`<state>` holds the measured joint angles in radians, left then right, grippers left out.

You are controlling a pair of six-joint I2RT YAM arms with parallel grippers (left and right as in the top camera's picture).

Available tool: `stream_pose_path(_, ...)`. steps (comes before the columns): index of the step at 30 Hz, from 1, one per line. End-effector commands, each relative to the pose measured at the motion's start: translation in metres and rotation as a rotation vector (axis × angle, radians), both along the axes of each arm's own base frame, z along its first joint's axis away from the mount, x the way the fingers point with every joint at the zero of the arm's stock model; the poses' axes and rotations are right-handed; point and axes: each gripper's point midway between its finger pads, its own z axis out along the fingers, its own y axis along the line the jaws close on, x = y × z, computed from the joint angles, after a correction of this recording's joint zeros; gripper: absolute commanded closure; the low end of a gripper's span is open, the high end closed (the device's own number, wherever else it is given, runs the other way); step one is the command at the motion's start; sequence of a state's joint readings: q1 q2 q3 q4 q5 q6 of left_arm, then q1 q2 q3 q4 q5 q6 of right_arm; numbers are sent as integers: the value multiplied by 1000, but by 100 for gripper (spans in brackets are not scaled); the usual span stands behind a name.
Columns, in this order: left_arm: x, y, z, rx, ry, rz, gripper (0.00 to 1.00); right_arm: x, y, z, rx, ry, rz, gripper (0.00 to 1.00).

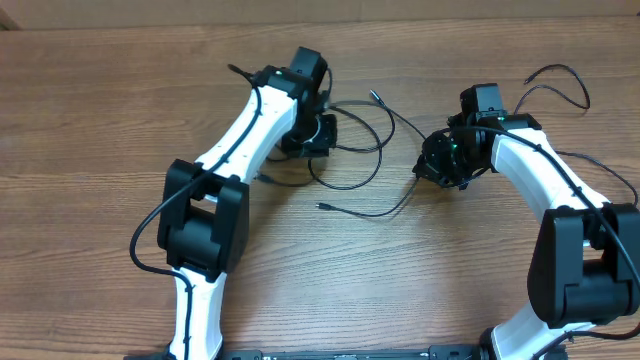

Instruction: Untangle cables

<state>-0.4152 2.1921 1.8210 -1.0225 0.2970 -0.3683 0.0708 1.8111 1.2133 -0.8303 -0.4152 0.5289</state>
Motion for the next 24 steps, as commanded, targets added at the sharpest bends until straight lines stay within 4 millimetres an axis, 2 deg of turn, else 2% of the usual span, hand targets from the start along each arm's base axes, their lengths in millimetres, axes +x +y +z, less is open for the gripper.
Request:
stream_pose_path(1, -16, -59, 13, -217, 28, -84, 96, 9, 0, 14, 7, -49, 3, 96)
stream_pose_path(2, -19, -87, 28, -349, 15, -148, 96, 9, 0, 14, 7, -49, 3, 96)
stream_pose_path(4, -26, -124, 58, -563, -11, -254, 96, 9, 0, 14, 7, -49, 3, 96)
stream_pose_path(5, -27, -130, 63, -599, -16, -272, 96, 9, 0, 14, 6, -51, 7, 96)
stream_pose_path(6, -29, -144, 80, -699, -30, -320, 96, 9, 0, 14, 2, -61, 27, 96)
stream_pose_path(8, -29, -147, 85, -726, -29, -320, 96, 8, 0, 14, -2, -68, 48, 96)
stream_pose_path(9, -28, -146, 84, -718, -29, -312, 92, 7, -1, 14, -4, -67, 57, 96)
stream_pose_path(11, -23, -138, 75, -664, -29, -278, 65, 6, -1, 13, -10, -76, 89, 96)
stream_pose_path(14, -18, -129, 68, -625, -28, -250, 53, 5, -2, 13, -18, -78, 98, 96)
stream_pose_path(16, -13, -122, 66, -610, -33, -234, 50, 6, -3, 13, -25, -80, 96, 96)
stream_pose_path(20, -2, -102, 62, -581, -31, -187, 50, 9, -6, 12, -45, -93, 92, 96)
stream_pose_path(24, 6, -73, 60, -560, -2, -127, 51, 24, -4, 16, -47, -163, 95, 87)
